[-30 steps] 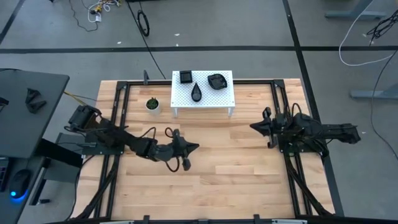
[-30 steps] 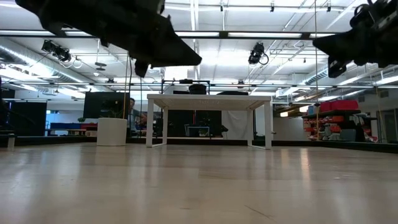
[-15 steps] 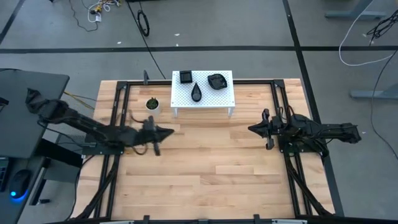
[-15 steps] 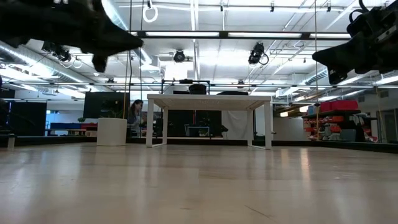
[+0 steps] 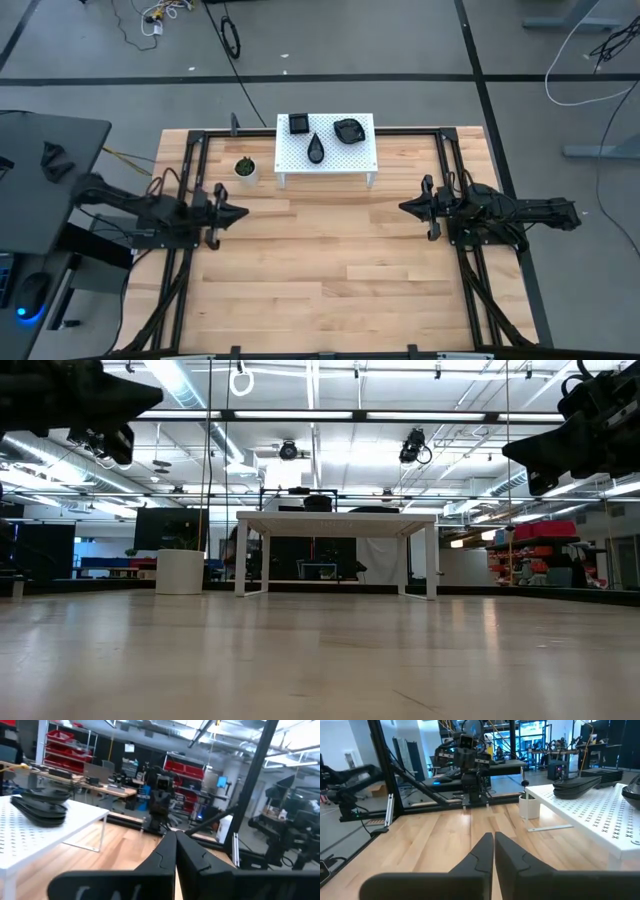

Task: Pick & Place Mini shaped plates
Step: Return to Home Position

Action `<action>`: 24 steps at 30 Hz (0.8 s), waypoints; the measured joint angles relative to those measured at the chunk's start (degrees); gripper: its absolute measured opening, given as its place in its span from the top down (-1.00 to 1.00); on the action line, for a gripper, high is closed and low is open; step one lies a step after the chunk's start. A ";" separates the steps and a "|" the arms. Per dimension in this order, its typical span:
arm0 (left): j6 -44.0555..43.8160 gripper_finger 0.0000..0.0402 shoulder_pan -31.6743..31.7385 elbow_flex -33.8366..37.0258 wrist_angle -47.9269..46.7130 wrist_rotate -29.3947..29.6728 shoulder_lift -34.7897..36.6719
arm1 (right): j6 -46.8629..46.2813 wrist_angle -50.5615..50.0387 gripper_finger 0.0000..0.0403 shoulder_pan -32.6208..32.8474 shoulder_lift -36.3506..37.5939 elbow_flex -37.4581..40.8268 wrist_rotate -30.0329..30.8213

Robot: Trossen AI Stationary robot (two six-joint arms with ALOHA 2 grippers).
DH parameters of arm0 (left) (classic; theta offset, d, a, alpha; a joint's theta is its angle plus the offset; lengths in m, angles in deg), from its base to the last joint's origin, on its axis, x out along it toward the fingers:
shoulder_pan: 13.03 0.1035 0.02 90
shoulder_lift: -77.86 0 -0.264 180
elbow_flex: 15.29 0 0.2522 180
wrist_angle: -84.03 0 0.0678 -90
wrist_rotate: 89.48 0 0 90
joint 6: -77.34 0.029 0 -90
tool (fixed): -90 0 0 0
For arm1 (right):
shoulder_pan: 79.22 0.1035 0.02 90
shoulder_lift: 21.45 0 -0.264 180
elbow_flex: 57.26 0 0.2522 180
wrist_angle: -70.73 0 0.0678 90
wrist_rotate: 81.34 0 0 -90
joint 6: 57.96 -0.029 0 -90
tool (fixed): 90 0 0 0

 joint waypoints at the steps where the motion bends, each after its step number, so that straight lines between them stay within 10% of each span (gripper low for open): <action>1: -0.02 0.99 0.00 0.01 -2.81 0.01 3.17 | 0.00 0.00 0.89 0.00 0.00 0.00 0.00; 11: 1.79 0.99 3.37 2.78 -13.31 -1.38 13.16 | 0.07 0.31 0.89 0.02 -0.12 -0.04 0.00; 24: 2.81 0.99 19.61 2.81 -15.34 -22.72 12.79 | 0.04 0.44 0.89 0.02 -0.26 -0.07 0.04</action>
